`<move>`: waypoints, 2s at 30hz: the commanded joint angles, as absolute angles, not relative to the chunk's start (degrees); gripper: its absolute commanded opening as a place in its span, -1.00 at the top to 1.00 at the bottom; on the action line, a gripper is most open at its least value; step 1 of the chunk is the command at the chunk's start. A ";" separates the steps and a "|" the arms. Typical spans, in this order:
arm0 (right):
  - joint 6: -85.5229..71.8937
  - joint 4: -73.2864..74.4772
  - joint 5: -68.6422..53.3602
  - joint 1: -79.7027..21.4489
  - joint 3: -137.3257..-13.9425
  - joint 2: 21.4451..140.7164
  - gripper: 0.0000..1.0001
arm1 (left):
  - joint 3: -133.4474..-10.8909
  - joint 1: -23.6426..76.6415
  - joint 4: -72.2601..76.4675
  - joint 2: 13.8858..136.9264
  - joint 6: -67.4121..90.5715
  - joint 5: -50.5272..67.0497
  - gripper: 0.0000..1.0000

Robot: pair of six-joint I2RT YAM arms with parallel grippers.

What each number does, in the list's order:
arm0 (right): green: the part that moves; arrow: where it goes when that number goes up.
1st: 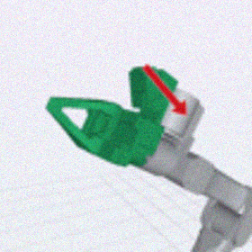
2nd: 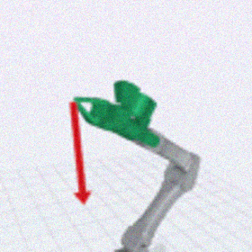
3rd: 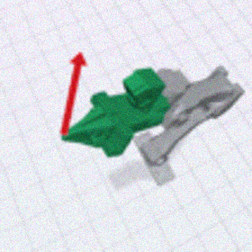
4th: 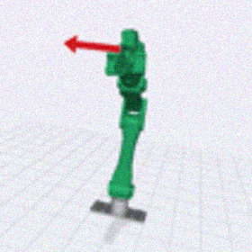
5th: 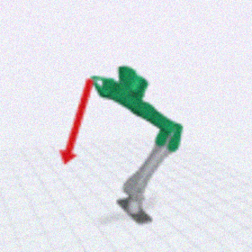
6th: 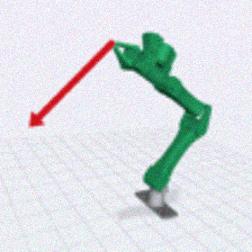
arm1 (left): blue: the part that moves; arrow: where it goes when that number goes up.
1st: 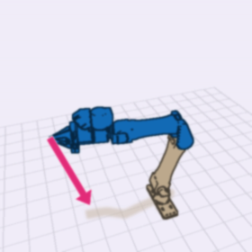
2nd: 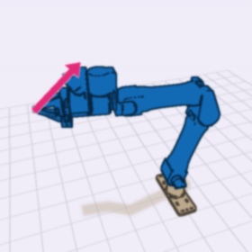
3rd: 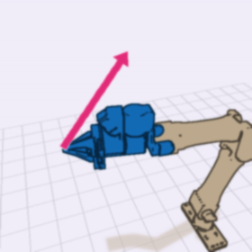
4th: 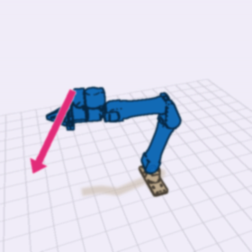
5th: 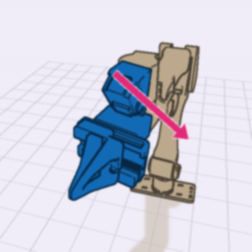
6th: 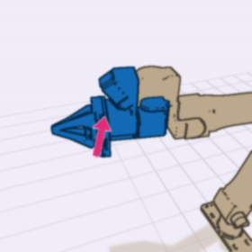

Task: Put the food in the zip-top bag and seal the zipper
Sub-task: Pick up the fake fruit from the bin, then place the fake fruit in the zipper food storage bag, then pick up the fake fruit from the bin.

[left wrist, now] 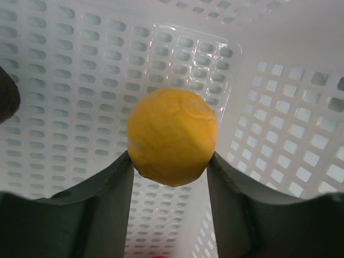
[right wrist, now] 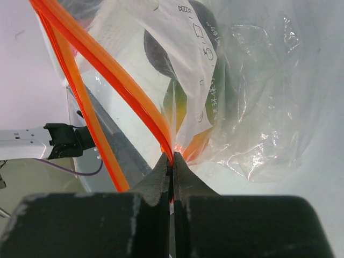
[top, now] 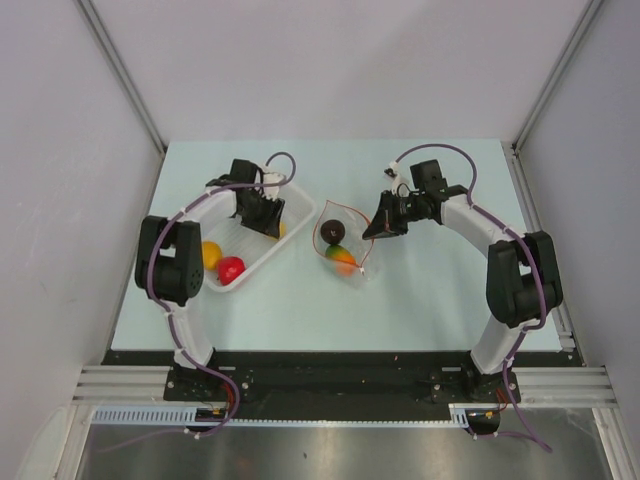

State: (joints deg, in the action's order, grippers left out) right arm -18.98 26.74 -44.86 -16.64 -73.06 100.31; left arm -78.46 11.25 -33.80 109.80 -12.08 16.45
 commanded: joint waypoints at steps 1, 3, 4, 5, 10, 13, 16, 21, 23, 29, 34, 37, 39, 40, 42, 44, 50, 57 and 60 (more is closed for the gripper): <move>-18.72 26.72 -45.26 -16.79 -75.06 100.72 1.00 | -81.12 11.25 -33.93 103.81 -13.10 18.36 0.02; -18.72 26.54 -45.18 -17.05 -75.06 100.55 1.00 | -80.69 11.34 -33.58 99.51 -12.31 18.89 0.06; -18.81 26.46 -45.09 -17.14 -75.06 100.55 1.00 | -80.77 11.51 -33.66 98.27 -11.96 20.29 0.07; -18.81 26.46 -45.09 -17.23 -75.06 100.63 1.00 | -81.12 11.77 -33.92 95.56 -11.69 20.74 0.07; -18.72 26.54 -45.00 -17.23 -75.23 100.46 1.00 | -83.67 17.92 -35.16 89.13 -10.81 24.34 0.04; -18.72 26.54 -45.00 -17.31 -75.32 100.37 1.00 | -85.34 23.89 -34.63 86.66 -10.20 25.75 0.01; -18.72 26.54 -45.09 -17.14 -75.32 100.37 1.00 | -86.83 29.69 -33.49 86.48 -9.58 25.40 -0.02; -18.72 26.72 -45.35 -16.79 -75.41 100.28 1.00 | -89.91 36.46 -35.15 91.75 -10.11 21.98 -0.08; -18.72 26.89 -45.35 -16.61 -75.50 100.11 1.00 | -90.79 37.26 -36.90 95.09 -10.80 21.19 -0.17; -18.72 27.16 -45.53 -16.26 -75.67 100.02 1.00 | -90.36 37.00 -40.96 93.80 -13.35 18.29 -0.92; -18.81 26.98 -45.79 -16.44 -75.59 100.19 1.00 | -86.58 31.74 -43.50 87.72 -13.63 20.03 -0.99; -18.81 26.98 -45.88 -16.52 -75.59 100.11 1.00 | -83.25 23.66 -45.52 84.65 -15.19 22.67 -0.99; -18.72 26.98 -45.79 -16.61 -75.50 100.11 1.00 | -81.66 17.16 -47.28 83.15 -17.74 23.46 -0.99; -18.81 26.90 -45.79 -16.70 -75.50 100.02 1.00 | -80.35 15.14 -48.68 82.97 -20.80 23.03 -0.99; -18.72 26.98 -45.79 -16.79 -75.50 99.84 1.00 | -79.54 9.16 -50.88 83.14 -24.15 22.15 -0.99; -18.72 26.98 -45.79 -16.79 -75.50 99.84 1.00 | -78.67 4.60 -52.38 84.11 -27.67 18.31 -0.99; -18.72 26.89 -45.53 -17.14 -75.41 99.93 1.00 | -76.38 -2.00 -51.60 89.64 -34.80 8.98 -0.89; -18.46 26.89 -45.26 -17.05 -75.32 99.84 1.00 | -73.48 -2.99 -46.41 96.06 -33.93 0.10 -0.77; -18.54 26.89 -45.44 -17.05 -75.59 100.28 1.00 | -73.21 -2.90 -45.53 99.40 -33.75 0.09 -0.74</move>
